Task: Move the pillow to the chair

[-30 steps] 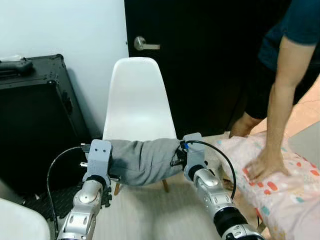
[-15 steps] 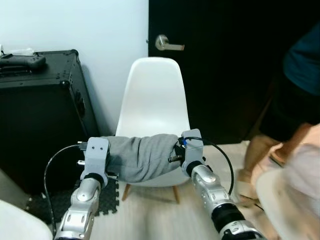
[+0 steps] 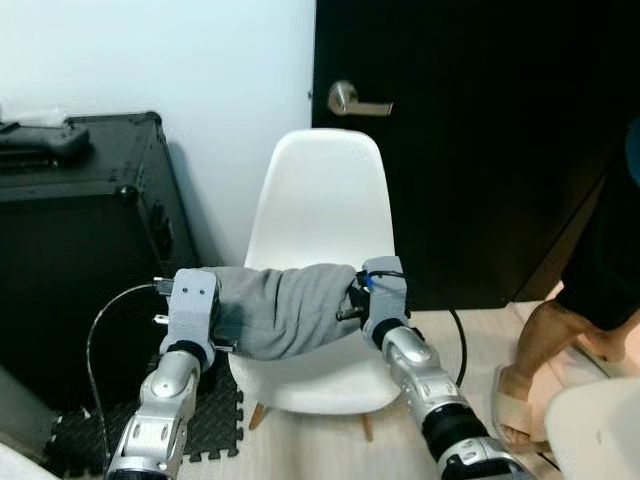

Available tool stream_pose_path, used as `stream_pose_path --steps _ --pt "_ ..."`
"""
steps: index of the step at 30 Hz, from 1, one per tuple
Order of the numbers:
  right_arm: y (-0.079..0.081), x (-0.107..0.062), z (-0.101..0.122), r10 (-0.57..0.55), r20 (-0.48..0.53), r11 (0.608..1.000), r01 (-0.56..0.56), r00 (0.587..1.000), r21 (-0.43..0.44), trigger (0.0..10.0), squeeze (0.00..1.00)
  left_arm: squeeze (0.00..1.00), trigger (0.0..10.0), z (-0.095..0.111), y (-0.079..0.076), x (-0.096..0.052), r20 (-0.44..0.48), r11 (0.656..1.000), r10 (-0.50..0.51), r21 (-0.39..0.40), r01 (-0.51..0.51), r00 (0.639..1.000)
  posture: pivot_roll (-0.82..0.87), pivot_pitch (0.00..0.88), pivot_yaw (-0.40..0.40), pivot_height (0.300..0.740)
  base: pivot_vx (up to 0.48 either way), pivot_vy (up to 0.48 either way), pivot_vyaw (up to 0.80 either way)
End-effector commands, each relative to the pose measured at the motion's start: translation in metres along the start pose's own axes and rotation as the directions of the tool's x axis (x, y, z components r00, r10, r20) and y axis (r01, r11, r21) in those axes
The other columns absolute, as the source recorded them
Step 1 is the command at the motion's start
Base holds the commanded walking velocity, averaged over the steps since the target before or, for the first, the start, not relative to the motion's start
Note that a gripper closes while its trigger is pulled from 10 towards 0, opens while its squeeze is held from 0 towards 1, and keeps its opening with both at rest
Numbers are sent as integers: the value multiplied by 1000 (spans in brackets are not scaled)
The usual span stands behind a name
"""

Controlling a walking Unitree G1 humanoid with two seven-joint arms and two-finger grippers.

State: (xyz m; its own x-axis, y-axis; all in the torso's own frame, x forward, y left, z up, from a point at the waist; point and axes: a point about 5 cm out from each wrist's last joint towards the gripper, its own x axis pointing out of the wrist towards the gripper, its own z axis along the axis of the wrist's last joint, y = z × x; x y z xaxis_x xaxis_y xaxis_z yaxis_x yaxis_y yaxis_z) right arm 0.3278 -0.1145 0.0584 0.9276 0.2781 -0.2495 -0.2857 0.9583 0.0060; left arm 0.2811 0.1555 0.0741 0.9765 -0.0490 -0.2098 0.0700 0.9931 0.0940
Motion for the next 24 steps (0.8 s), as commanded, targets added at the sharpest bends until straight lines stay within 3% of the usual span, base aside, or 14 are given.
stream_pose_path --steps 1,11,17,24 --pt "10 4 9 46 45 999 -46 998 -13 10000 0 0 10000 8 -12 1 42 998 -64 14 63 997 111 0 2 740 375 0 0" --pt "9 3 9 44 45 999 -43 998 -16 10000 0 0 10000 8 -13 2 48 998 -67 10 67 997 106 0 2 740 370 0 0" --pt "8 3 8 44 43 999 -44 998 -16 10000 0 0 10000 10 -14 3 58 998 -59 32 57 997 105 0 0 740 0 0 0" --pt "7 4 9 48 42 999 -47 998 -17 10000 0 0 10000 9 -11 4 50 999 -26 30 25 998 101 0 -1 740 0 -480 0"
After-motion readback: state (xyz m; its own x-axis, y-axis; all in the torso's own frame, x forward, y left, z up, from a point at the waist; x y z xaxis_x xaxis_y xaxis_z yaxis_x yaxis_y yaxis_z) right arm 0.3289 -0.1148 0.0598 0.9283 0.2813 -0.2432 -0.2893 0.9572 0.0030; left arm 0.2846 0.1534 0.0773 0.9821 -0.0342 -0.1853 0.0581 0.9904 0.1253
